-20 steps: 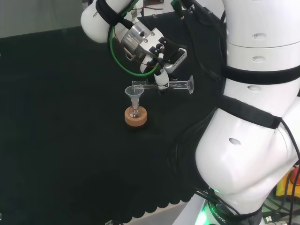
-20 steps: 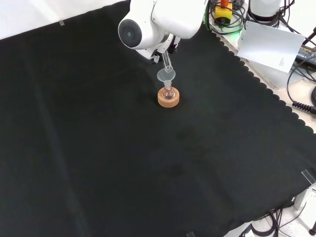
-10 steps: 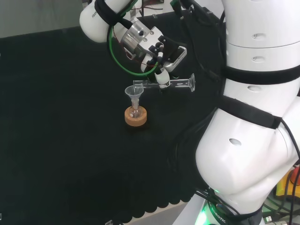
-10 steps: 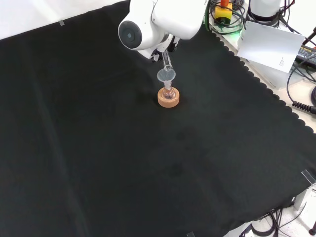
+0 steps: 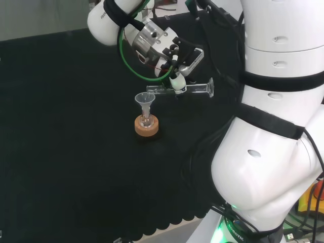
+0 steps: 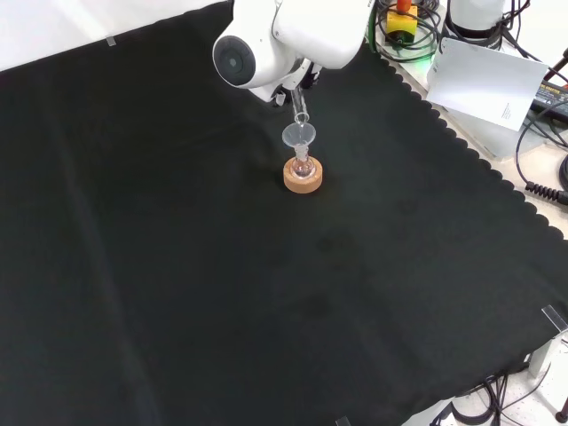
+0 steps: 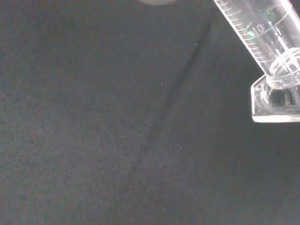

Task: Pour the water from the graduated cylinder into the round-bottom flask.

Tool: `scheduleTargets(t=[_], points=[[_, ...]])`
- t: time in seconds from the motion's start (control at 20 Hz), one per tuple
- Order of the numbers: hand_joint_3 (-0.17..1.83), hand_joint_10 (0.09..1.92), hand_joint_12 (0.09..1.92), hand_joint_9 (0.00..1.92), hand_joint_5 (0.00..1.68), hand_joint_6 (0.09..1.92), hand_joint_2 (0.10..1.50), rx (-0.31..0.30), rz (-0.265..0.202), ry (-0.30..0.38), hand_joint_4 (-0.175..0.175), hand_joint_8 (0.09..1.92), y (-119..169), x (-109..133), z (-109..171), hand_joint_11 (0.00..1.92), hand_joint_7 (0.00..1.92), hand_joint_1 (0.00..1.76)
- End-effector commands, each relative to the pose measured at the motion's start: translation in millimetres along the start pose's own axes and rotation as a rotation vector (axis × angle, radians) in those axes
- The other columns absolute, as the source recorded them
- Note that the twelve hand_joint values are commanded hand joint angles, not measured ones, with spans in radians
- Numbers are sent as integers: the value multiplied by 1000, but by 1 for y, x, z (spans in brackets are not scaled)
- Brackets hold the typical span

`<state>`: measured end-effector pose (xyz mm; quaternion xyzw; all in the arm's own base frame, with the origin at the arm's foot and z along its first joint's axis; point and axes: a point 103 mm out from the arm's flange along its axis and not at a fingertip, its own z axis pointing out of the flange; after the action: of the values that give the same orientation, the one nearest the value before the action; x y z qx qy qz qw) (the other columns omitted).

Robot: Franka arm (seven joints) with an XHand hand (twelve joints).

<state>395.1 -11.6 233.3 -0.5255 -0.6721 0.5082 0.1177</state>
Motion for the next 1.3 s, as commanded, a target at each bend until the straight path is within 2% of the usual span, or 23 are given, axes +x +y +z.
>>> scheduleTargets(t=[0.05,0.3,0.6,1.3], points=[[0,147,866,1355,985,981,1105,2,3,-2,-175,974,-1,-21,13,1077,1018,1264],[0,145,866,1356,984,981,1105,20,21,0,-175,974,0,-8,4,1076,1017,1264],[0,142,866,1356,984,982,1105,25,13,-10,-175,975,-1,1,-2,1076,1017,1264],[0,138,865,1357,983,983,1106,38,27,-36,-175,976,-1,-1,-3,1075,1016,1264]])
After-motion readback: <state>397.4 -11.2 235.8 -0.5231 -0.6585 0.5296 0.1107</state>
